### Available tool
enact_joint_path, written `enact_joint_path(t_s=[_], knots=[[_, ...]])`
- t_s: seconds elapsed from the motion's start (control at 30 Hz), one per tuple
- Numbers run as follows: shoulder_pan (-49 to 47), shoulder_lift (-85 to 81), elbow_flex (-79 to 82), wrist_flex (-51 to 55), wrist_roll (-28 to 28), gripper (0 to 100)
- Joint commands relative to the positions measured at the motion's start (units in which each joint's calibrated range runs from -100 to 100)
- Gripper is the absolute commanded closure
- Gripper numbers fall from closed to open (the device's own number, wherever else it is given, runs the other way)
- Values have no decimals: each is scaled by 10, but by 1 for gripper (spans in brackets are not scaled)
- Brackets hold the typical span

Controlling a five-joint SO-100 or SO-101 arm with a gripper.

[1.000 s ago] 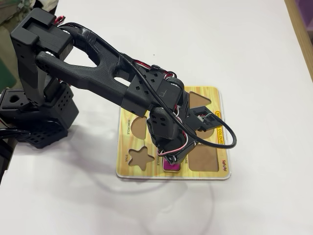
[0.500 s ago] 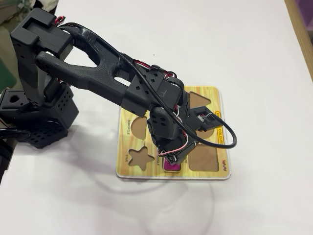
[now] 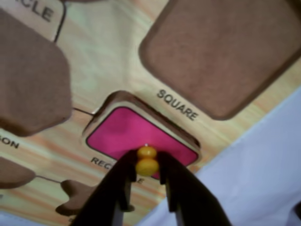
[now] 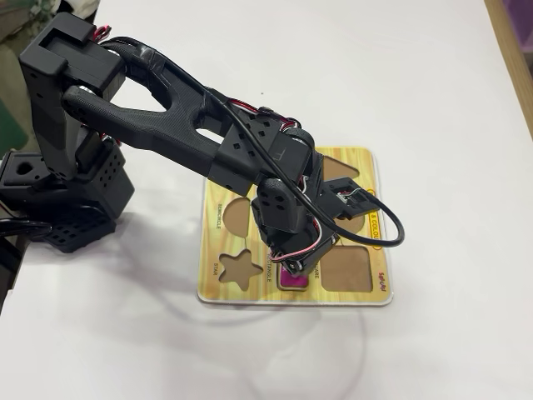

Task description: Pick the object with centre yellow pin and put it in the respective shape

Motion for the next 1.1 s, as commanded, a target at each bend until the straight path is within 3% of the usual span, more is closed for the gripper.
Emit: enact_joint_path(t_s=[0.0,0.6,0.67,0.83,1.07], knots=[[-6,-4,4,-4,-4,99],[-5,-6,5,-1,-3,98],[-5,-7,5,1,-4,94],[-5,-10,5,-1,-2,71],[-5,-11,4,-5,-5,69]])
